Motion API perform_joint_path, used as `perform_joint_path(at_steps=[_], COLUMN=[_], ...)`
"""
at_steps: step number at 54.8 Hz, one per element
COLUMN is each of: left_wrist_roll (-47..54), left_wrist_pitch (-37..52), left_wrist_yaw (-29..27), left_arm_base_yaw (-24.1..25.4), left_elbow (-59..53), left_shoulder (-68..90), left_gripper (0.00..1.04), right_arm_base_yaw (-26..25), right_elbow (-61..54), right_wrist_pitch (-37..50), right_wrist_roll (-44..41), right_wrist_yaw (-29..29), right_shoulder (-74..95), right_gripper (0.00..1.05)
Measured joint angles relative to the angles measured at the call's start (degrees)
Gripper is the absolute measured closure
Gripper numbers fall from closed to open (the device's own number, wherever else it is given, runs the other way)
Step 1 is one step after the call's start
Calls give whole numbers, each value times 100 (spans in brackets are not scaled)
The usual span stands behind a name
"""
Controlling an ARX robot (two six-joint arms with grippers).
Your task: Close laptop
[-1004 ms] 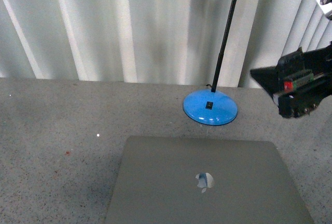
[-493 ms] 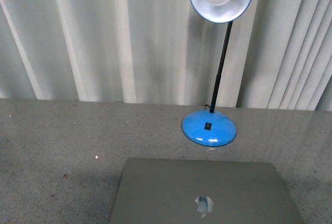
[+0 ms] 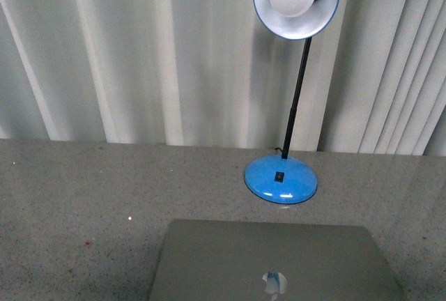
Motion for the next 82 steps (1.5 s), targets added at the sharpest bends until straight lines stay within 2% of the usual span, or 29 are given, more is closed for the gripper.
perform_joint_path(at_steps=[43, 63, 69, 74, 82], left_wrist_roll=[2, 2, 2, 4, 4], left_wrist_pitch=[-2905, -3663, -3847, -4706, -4787], left_wrist_yaw=[-2, -2, -2, 2, -4], left_arm_base_yaw=[0, 0, 0, 0, 0], left_elbow=[-77, -77, -77, -77, -77], left_shoulder=[-3206, -3971, -4153, -4804, -5056], left_gripper=[101, 101, 101, 101, 101], right_arm_base_yaw=[0, 0, -2, -2, -2], right_elbow=[-92, -92, -90, -90, -90], right_wrist_pitch=[-2793, -3451, -4393, -4424, -4446], right_wrist_roll=[0, 0, 2, 2, 2], right_wrist_yaw=[0, 0, -9, -11, -13], right_shoulder=[-3023, -3685, -4439, -4640, -4640], right_gripper=[102, 102, 102, 102, 102])
